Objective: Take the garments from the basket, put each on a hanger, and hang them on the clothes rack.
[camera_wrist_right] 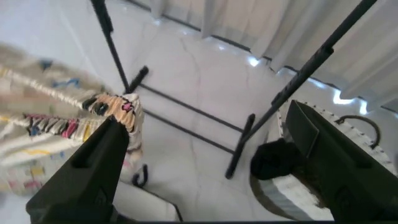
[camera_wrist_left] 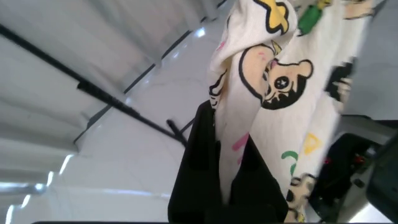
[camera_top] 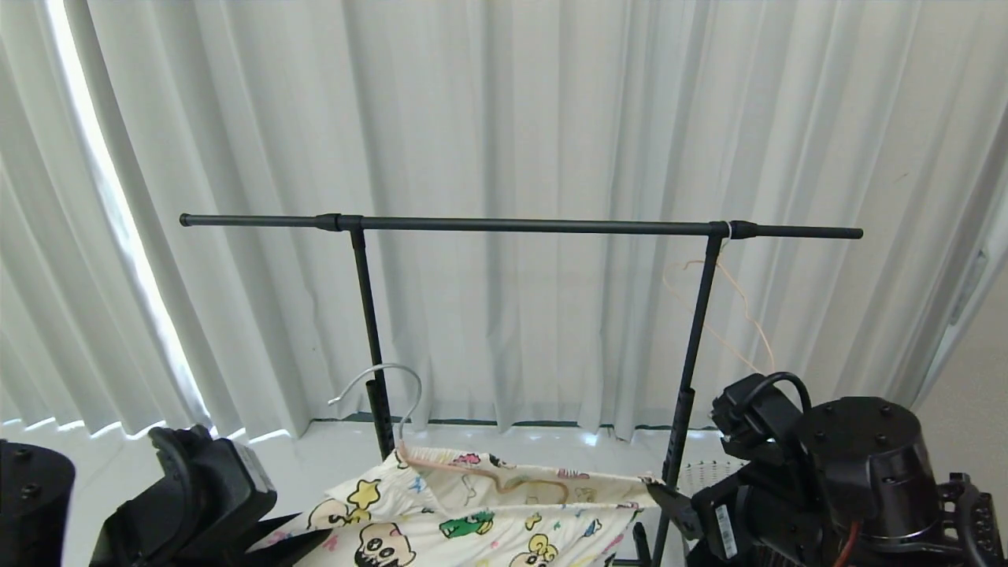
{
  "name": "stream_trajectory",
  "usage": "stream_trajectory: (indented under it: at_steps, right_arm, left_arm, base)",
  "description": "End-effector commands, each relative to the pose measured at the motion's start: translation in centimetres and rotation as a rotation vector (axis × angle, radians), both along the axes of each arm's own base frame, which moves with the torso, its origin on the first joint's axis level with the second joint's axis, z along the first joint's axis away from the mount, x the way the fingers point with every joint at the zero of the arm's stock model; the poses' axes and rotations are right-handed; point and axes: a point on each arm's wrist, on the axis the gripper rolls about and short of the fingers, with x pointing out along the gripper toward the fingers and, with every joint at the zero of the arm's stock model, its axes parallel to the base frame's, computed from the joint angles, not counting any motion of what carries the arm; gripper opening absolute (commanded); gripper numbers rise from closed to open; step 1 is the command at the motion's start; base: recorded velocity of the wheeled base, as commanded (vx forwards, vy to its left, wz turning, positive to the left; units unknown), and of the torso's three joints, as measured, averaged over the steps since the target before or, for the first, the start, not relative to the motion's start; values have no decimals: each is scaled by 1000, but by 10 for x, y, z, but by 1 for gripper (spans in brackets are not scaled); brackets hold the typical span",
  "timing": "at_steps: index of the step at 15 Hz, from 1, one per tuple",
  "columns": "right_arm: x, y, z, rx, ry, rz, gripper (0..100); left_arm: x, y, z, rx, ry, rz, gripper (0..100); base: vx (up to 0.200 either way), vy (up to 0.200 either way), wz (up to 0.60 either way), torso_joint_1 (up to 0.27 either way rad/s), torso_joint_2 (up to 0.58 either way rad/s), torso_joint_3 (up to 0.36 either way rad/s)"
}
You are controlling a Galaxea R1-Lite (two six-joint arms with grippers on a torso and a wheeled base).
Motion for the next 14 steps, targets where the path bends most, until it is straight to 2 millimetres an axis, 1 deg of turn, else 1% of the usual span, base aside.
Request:
stream_trajectory:
  at_steps: [1, 2, 4, 5, 6, 7, 8, 10, 11, 12, 14]
  right_arm:
    - [-22, 5, 34, 48, -51, 104, 100]
    - [-31, 11, 42, 53, -52, 153, 100]
    - [-51, 16, 50, 50, -44, 256, 100]
    - [-58, 12, 54, 34, -43, 323, 100]
    - [-63, 4, 57, -14, -51, 397, 100]
    - [-63, -4, 59, -61, -60, 442, 100]
    - [-62, -13, 61, -98, -63, 479, 100]
    - [-60, -26, 69, -121, -61, 511, 100]
    - [-58, -31, 73, -125, -65, 522, 100]
    - [-56, -36, 76, -134, -68, 532, 100]
    - [-48, -46, 82, -155, -86, 554, 100]
  left_arm:
    - [12, -8, -2, 25, 32, 9, 0]
    - [15, -10, 3, 16, 23, 13, 0]
    - [23, -15, 14, -47, 20, 42, 0]
    - [24, -19, 20, -74, 14, 41, 0]
    - [23, -22, 23, -84, 6, 16, 0]
    - [23, -27, 27, -105, -14, -9, 0]
    - [29, -33, 29, -140, -42, -39, 0]
    - [41, -51, 29, -204, -84, -121, 0]
    - [43, -56, 26, -215, -79, -161, 0]
    - [41, -59, 23, -221, -54, -211, 0]
    - [35, -60, 9, -202, 3, -258, 0]
  base:
    - [0, 0, 0, 0, 0, 0]
    - [0, 0, 0, 0, 0, 0]
    - [0, 0, 0, 0, 0, 0]
    - [0, 0, 0, 0, 0, 0]
    - [0, 0, 0, 0, 0, 0]
    - [0, 0, 0, 0, 0, 0]
    - [0, 0, 0, 0, 0, 0]
    - [0, 0, 0, 0, 0, 0]
    - [0, 0, 0, 0, 0, 0]
    - [0, 0, 0, 0, 0, 0]
    - [0, 0, 0, 0, 0, 0]
